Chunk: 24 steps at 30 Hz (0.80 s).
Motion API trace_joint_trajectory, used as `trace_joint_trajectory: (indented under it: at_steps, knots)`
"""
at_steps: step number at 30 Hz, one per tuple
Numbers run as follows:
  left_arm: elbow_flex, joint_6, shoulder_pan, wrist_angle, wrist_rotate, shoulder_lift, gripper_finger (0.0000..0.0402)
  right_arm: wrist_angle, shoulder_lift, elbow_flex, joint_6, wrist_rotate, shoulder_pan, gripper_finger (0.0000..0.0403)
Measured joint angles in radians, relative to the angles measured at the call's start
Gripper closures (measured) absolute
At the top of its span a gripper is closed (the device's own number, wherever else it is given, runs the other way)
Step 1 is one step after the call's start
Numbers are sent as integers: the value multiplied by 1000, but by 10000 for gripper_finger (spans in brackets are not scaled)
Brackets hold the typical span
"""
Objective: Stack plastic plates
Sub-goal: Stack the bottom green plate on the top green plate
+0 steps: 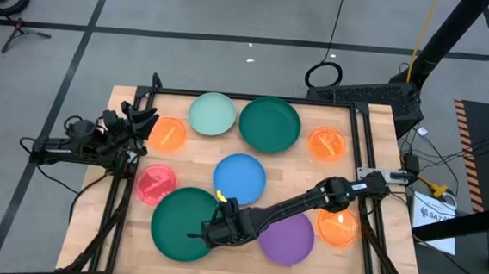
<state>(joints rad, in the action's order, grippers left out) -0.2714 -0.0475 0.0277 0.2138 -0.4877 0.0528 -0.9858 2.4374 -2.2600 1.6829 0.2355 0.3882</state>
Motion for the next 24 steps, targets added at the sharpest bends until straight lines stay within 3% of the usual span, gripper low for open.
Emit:
trace_joint_trajectory:
  at_steps: [14,24]
  knots:
    - [0,5,0,2,0,0,279,17,54,6,-27,-1,-11,253]
    - [0,7,0,-1,0,0,279,47,50,6,-48,4,-11,339]
